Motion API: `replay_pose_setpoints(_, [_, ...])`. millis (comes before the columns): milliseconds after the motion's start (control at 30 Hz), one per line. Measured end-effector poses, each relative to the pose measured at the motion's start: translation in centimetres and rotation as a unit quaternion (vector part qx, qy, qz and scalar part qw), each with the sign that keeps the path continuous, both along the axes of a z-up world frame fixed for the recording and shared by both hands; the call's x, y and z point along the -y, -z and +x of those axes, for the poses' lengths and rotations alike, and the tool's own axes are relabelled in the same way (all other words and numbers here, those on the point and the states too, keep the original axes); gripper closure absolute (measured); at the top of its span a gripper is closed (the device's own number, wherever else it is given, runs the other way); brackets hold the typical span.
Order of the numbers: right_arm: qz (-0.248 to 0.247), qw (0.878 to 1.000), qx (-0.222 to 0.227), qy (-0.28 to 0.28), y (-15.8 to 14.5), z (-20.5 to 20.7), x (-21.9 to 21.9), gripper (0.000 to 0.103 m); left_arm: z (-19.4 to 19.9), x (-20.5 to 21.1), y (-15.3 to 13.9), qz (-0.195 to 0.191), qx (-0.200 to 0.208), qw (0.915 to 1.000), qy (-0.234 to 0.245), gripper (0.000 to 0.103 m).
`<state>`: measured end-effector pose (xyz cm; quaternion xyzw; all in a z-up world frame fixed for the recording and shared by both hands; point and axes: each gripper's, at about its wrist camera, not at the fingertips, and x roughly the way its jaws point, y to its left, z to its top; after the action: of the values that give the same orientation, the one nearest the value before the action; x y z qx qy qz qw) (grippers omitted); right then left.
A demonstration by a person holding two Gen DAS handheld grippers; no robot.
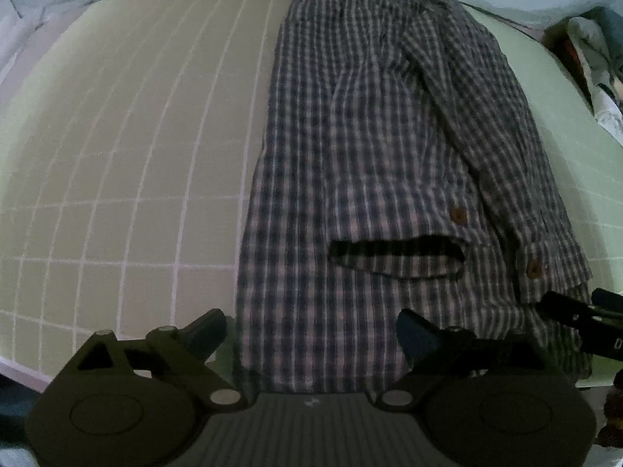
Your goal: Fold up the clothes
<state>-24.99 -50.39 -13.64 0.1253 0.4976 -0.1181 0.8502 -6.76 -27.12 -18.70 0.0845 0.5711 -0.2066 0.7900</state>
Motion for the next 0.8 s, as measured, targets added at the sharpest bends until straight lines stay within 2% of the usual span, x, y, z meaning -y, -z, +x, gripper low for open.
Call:
replay_pose_setpoints(200, [0.007, 1.0, -0.015, -0.003, 0.9, -0.1, 0.1, 0.0, -0.4, -0.3, 0.3, -0.011, -0.004, 0.9999, -0.011, 0.0])
replay_pose_setpoints(267, [-0.004, 1.0, -0.021, -0.01, 0.8, 0.0, -0.4, 0.0, -0.7, 0.1, 0.4, 0.0, 0.002, 1.0, -0.004, 0.0])
replay_pose_setpoints(367, [-0.022, 0.999, -0.034, -0.021, 1.0, -0.1, -0.8, 0.0, -1.6, 1.7, 0.9, 0.048, 0.021, 0.9981, 0.032, 0.0])
replay_pose_setpoints(800, [-0.021, 0.998, -0.061, -0.015, 0.9, 1.0, -1.0, 0.0, -2.1, 0.8, -0.9, 0.057, 0.012, 0.9977, 0.036, 0.0])
